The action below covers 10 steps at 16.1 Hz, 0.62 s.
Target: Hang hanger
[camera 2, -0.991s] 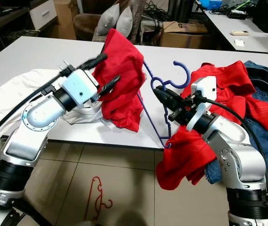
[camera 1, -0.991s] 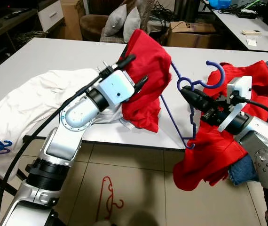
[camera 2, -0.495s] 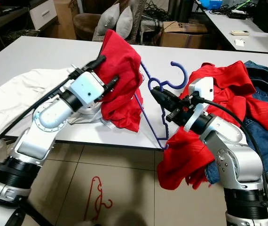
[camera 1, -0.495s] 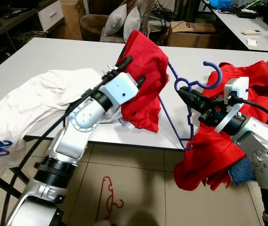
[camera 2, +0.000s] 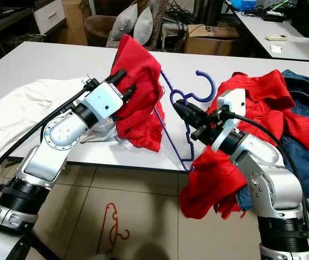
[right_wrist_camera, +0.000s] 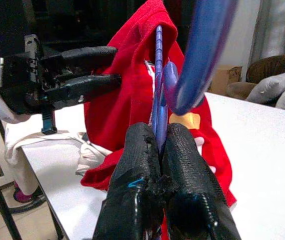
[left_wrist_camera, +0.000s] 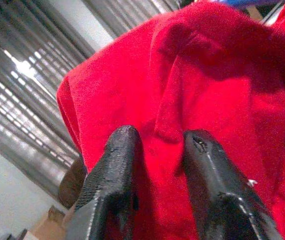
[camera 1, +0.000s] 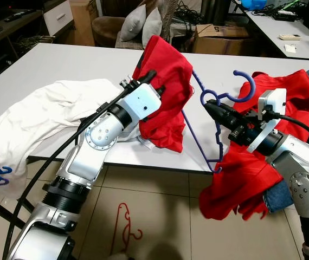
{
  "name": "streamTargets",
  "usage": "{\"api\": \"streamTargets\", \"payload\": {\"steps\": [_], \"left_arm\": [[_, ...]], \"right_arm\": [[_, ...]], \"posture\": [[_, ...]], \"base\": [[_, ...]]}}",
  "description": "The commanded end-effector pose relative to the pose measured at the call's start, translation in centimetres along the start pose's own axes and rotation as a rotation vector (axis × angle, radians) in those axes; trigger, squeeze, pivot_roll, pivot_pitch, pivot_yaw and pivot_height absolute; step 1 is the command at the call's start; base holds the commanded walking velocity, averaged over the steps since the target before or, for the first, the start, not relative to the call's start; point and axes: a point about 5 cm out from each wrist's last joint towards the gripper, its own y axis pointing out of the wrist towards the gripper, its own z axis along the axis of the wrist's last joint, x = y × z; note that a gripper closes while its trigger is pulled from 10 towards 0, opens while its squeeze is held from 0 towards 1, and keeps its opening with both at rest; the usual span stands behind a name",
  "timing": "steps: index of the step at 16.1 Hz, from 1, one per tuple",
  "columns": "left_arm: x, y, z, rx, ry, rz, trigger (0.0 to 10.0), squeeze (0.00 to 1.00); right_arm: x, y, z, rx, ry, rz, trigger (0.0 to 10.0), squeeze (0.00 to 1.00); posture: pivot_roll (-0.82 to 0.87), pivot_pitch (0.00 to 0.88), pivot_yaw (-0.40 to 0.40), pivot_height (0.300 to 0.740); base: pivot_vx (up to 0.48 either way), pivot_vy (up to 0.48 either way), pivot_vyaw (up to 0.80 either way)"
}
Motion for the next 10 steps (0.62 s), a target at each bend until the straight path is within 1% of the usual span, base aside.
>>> {"api": "streamTargets", "payload": {"steps": [1, 4, 6, 9, 10], "left_arm": [[-0.8, 0.2, 0.0, -0.01, 0.017, 0.022, 0.0, 0.0], [-1.2, 0.2, 0.0, -0.014, 0.013, 0.019, 0.0, 0.0], [-2.4, -0.1, 0.3, -0.008, 0.013, 0.002, 0.0, 0.0], [-4.1, -0.3, 0.4, -0.008, 0.019, -0.026, 0.0, 0.0], [-5.0, -0.4, 0.4, -0.007, 0.033, -0.049, 0.0, 0.0]], "right_arm": [[-0.5, 0.4, 0.9, 0.036, -0.02, 0.038, 10.0, 0.0], [-0.5, 0.5, 0.8, 0.027, -0.026, 0.041, 10.0, 0.0], [-0.6, 0.4, 0.4, 0.001, -0.05, 0.041, 10.0, 0.0], [-0.7, 0.3, 0.2, -0.012, -0.062, 0.041, 10.0, 0.0], [-0.7, 0.3, 0.1, -0.015, -0.066, 0.042, 10.0, 0.0]], "posture": [[0.0, 0.0, -0.01, 0.74], [0.0, 0.0, -0.009, 0.74], [0.01, 0.0, -0.008, 0.74], [0.01, 0.0, -0.007, 0.74], [0.02, 0.0, -0.006, 0.74]], "base": [[0.0, 0.0, 0.0], [0.0, 0.0, 0.0], [0.0, 0.0, 0.0], [0.0, 0.0, 0.0], [0.0, 0.0, 0.0]]}}
